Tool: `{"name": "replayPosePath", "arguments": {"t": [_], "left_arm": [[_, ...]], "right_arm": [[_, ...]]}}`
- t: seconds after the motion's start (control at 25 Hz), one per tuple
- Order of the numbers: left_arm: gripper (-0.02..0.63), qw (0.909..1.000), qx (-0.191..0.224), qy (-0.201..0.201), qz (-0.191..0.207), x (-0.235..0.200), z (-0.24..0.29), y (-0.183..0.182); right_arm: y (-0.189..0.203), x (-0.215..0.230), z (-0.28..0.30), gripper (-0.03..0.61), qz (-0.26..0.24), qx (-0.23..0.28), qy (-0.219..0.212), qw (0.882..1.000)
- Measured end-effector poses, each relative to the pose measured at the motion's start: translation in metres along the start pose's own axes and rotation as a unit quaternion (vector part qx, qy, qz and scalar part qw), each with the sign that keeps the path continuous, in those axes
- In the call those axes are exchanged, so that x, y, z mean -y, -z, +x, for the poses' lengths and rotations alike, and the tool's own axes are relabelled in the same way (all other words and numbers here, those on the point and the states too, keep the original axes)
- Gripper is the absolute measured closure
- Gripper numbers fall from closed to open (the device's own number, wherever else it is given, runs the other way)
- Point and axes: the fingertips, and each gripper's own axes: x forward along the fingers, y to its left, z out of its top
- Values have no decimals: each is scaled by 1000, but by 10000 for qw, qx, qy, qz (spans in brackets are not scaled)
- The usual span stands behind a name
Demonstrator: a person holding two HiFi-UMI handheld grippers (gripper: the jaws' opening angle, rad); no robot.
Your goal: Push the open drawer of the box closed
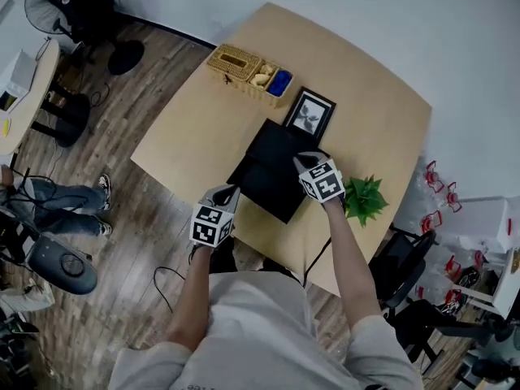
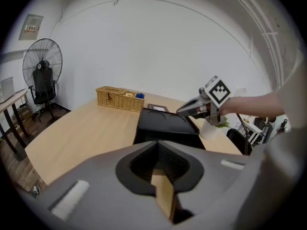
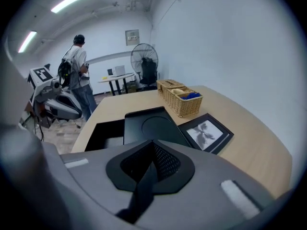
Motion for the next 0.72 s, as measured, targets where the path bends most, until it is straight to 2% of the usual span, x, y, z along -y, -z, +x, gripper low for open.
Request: {"name": "replayPosePath", "arguments": {"t": [0.12, 0.2, 0.56, 0.72], "left_arm": [[561, 9999, -58, -92, -113, 6, -2, 16], [561, 9998, -52, -158, -136, 9, -4, 22], [561, 9990, -51, -351, -270, 23, -9, 50], [561, 9988, -77, -367, -301, 29, -4, 63]], "right_arm": [[0, 1, 11, 577, -715, -426, -171, 9964], [1, 1, 20, 577, -905, -584, -291, 9938], [8, -9, 42, 575, -618, -698, -721, 9930], [8, -7, 41, 575, -231, -518, -868, 9946]]}}
